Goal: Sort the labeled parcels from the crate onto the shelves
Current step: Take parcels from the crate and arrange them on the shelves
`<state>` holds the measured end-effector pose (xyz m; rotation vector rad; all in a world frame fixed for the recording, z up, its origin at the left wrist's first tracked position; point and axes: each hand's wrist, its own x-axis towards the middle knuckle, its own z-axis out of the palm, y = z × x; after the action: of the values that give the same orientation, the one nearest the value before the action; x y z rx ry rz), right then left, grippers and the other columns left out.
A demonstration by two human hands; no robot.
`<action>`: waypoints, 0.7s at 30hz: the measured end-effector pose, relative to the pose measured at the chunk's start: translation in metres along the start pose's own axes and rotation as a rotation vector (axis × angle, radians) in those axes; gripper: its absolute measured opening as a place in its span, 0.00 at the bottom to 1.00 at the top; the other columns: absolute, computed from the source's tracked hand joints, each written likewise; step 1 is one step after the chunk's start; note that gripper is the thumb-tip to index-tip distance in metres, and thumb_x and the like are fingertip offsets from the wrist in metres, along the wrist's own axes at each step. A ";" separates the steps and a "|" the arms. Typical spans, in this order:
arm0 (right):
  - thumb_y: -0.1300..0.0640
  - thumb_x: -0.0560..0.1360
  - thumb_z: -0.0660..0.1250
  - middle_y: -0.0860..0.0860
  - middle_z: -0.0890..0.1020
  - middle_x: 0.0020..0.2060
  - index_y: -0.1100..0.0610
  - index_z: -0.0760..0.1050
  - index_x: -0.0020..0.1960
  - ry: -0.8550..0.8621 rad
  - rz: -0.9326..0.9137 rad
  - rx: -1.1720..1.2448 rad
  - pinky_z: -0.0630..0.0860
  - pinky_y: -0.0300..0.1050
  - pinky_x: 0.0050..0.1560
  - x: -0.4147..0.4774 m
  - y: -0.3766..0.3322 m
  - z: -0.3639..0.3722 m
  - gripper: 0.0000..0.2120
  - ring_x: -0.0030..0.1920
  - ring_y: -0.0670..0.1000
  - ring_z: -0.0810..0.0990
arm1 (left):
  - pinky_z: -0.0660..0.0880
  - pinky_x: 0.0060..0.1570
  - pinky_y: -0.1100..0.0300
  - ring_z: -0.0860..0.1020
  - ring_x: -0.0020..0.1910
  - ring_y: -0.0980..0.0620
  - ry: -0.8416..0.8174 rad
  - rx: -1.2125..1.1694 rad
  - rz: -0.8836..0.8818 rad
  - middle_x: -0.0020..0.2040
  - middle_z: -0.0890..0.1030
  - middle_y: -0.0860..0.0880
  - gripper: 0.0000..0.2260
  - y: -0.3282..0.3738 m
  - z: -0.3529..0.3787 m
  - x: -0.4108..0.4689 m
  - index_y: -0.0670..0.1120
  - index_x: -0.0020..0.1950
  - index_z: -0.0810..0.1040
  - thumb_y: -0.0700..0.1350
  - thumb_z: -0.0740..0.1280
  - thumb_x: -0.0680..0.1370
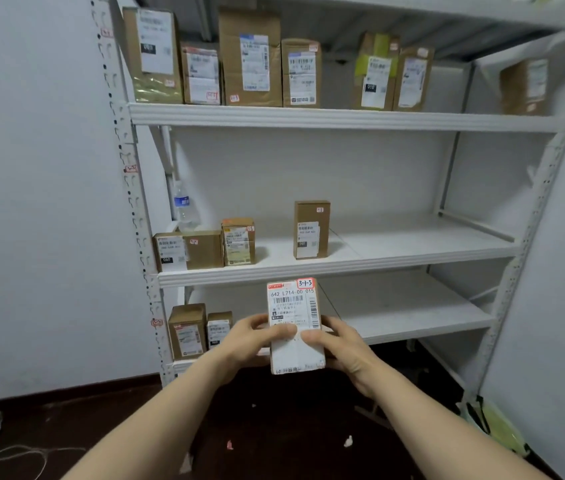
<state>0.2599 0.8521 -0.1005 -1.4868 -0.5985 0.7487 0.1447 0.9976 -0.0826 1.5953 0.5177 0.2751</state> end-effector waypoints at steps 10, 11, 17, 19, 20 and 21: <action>0.51 0.57 0.77 0.51 0.85 0.51 0.53 0.74 0.63 0.007 -0.282 0.040 0.78 0.51 0.58 0.080 -0.113 0.027 0.34 0.53 0.52 0.83 | 0.80 0.37 0.60 0.84 0.43 0.53 0.076 0.009 0.285 0.49 0.84 0.48 0.11 0.120 -0.052 0.046 0.47 0.52 0.78 0.41 0.74 0.71; 0.52 0.56 0.77 0.51 0.85 0.51 0.53 0.74 0.63 0.013 -0.308 0.044 0.79 0.50 0.56 0.087 -0.123 0.027 0.35 0.52 0.52 0.83 | 0.80 0.39 0.59 0.84 0.43 0.52 0.074 0.012 0.310 0.49 0.84 0.47 0.10 0.130 -0.054 0.052 0.47 0.52 0.79 0.41 0.74 0.72; 0.54 0.58 0.77 0.50 0.85 0.50 0.52 0.74 0.62 0.011 -0.426 0.068 0.79 0.45 0.49 0.132 -0.183 0.003 0.32 0.51 0.51 0.84 | 0.79 0.38 0.65 0.84 0.41 0.56 0.075 -0.033 0.446 0.48 0.85 0.50 0.07 0.189 -0.046 0.101 0.48 0.50 0.81 0.41 0.73 0.73; 0.57 0.64 0.76 0.51 0.85 0.50 0.53 0.75 0.61 0.019 -0.474 0.072 0.79 0.43 0.46 0.150 -0.207 -0.012 0.26 0.49 0.52 0.84 | 0.79 0.40 0.65 0.84 0.43 0.57 0.094 -0.019 0.510 0.47 0.85 0.52 0.10 0.212 -0.037 0.123 0.49 0.53 0.81 0.42 0.73 0.73; 0.60 0.67 0.75 0.52 0.85 0.49 0.54 0.76 0.60 0.030 -0.495 0.094 0.79 0.43 0.44 0.160 -0.219 -0.020 0.22 0.48 0.53 0.84 | 0.78 0.39 0.67 0.83 0.43 0.58 0.109 -0.016 0.540 0.48 0.85 0.53 0.12 0.223 -0.032 0.134 0.50 0.55 0.81 0.42 0.72 0.73; 0.62 0.70 0.73 0.53 0.85 0.49 0.55 0.78 0.59 0.040 -0.521 0.104 0.79 0.44 0.44 0.171 -0.230 -0.031 0.18 0.48 0.53 0.84 | 0.77 0.37 0.68 0.83 0.42 0.60 0.125 -0.013 0.565 0.48 0.85 0.54 0.13 0.235 -0.026 0.146 0.51 0.57 0.80 0.41 0.72 0.73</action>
<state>0.4114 0.9753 0.1122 -1.1736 -0.8580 0.3373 0.2973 1.0853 0.1322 1.6941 0.1459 0.8045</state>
